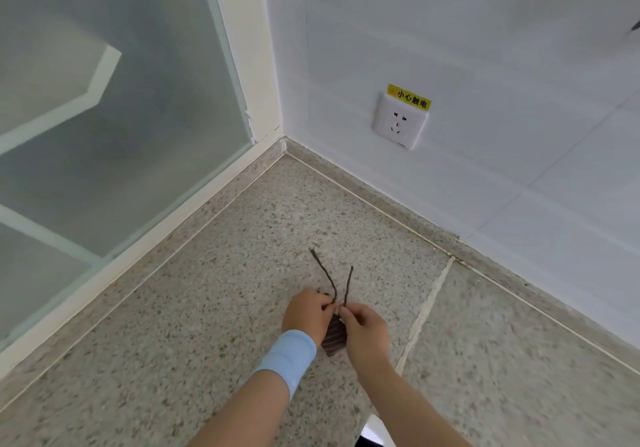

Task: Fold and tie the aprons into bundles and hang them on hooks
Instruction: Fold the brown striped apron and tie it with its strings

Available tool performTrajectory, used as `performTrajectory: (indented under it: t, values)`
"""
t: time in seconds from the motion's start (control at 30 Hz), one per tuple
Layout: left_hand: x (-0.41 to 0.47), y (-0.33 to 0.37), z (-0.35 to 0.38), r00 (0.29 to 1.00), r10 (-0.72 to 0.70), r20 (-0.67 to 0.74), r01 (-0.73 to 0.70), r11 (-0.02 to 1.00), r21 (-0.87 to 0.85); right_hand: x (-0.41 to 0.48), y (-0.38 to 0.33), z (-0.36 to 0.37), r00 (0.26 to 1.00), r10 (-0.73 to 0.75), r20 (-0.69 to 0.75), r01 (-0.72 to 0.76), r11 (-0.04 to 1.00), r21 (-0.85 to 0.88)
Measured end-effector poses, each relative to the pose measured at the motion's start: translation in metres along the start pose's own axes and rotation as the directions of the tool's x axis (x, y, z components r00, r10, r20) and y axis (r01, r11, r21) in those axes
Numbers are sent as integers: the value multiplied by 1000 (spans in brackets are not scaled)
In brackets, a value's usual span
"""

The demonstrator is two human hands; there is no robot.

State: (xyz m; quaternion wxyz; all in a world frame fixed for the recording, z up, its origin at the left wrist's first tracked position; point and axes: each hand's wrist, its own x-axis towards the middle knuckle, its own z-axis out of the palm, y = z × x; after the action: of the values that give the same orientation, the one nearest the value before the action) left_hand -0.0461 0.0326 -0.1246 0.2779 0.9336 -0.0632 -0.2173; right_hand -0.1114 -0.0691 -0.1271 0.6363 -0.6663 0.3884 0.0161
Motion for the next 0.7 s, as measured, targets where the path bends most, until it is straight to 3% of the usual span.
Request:
performTrajectory:
  t: [0.07, 0.13, 0.23, 0.37, 0.47, 0.6, 0.7]
  values:
    - [5, 2, 2, 997, 43, 62, -48, 996, 73, 2, 1, -9, 963, -246, 107, 264, 943, -204]
    - [8, 0, 1, 993, 52, 109, -63, 993, 101, 12, 3, -17, 875, -407, 262, 480, 803, -353]
    - [11, -6, 1, 987, 85, 135, -102, 986, 132, 31, 0, -22, 781, -457, 426, 616, 676, -403]
    - [2, -15, -4, 977, 191, 89, -202, 970, 133, 37, -3, -22, 818, -352, 456, 555, 692, -461]
    - [-11, -26, -2, 961, 250, -117, -232, 961, 152, 31, -4, -13, 876, -313, 366, 460, 770, -442]
    - [-22, -37, 4, 930, 287, -231, -266, 957, 118, 23, -13, 6, 974, 10, 228, 49, 966, -252]
    - [-21, -39, -2, 949, 260, -180, -259, 965, 32, 20, -20, 9, 971, 138, 195, -93, 970, -224]
